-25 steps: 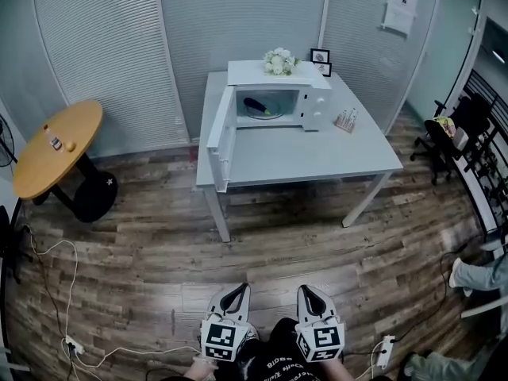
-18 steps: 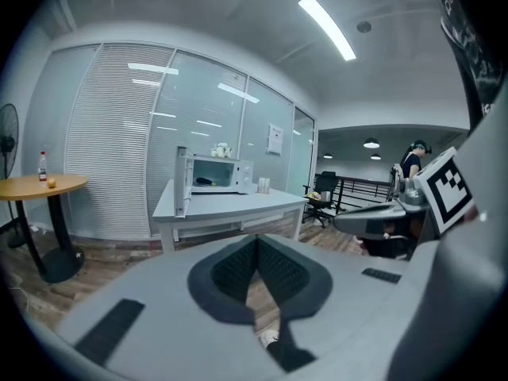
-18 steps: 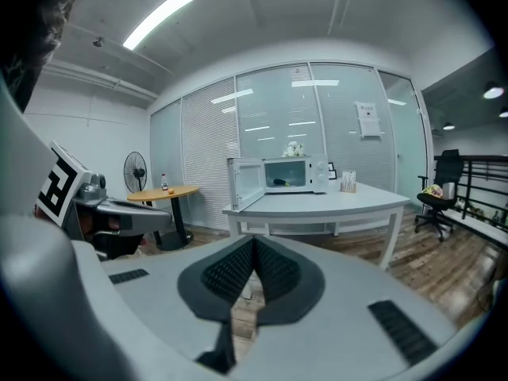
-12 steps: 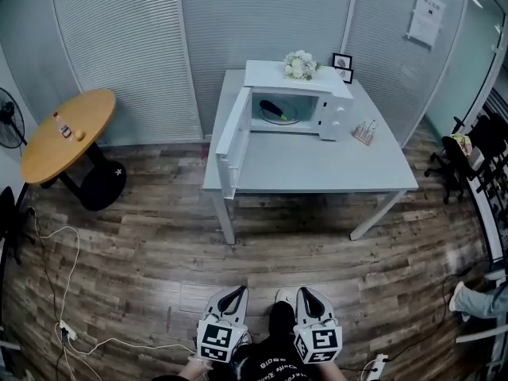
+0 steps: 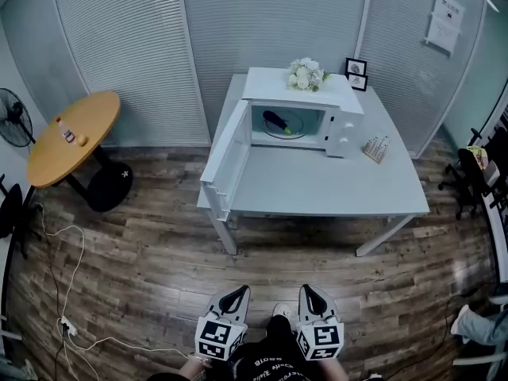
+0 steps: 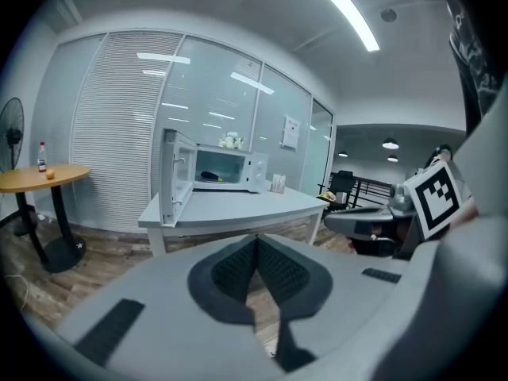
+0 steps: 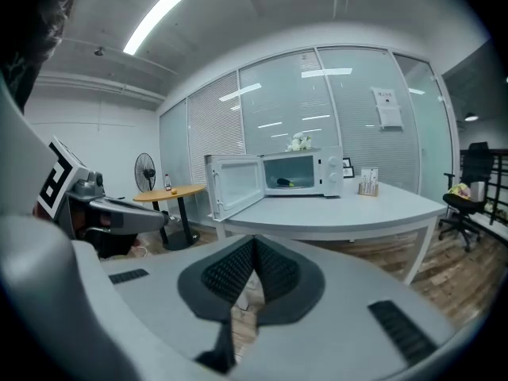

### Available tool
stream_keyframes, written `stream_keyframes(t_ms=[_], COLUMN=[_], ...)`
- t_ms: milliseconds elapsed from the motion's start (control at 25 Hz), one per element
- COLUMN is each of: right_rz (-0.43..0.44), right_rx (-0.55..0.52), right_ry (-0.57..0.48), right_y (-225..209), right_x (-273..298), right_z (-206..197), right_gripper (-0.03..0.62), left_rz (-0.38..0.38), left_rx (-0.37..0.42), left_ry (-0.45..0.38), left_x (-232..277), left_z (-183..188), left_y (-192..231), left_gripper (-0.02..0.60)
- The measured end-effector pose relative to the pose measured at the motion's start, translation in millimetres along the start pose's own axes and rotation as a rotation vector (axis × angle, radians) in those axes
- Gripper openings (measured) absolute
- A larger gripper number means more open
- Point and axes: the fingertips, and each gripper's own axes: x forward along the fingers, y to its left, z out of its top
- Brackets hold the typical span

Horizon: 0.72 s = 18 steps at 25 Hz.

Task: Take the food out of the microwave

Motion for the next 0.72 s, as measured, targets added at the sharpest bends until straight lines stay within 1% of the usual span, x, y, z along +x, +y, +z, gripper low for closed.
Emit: stream_keyframes(t_ms=[200,480,640,720], right_rz=[0.012,0.023,0.045,0.056], right_rx=[0.013,-0.001,-0.012,-0.025], right_ry=[-0.016,-0.025,-0.015,-0.013], right_y=[-32.8,-75.5,-95.1,-103.2], right_x=[22.7,42.4,49.8,54.4], right_z=[14.5,28.1,31.7,35.2], right_gripper=[0.003,0.003,0.003,0.003], left_rz=[0.026,0.015,0.028,0.027], left_rx=[-0.001,-0.006,0.013,0.008], left_ry=[-0.004,-0.011,-0.009,-0.016], left_x=[35.9,87.8,113.2,121.9], left_z=[18.9,34.8,41.1,45.2], left_y=[2.2,-13.4,-20.6,-23.9], left_gripper=[0.008,0.008,0.008,0.008])
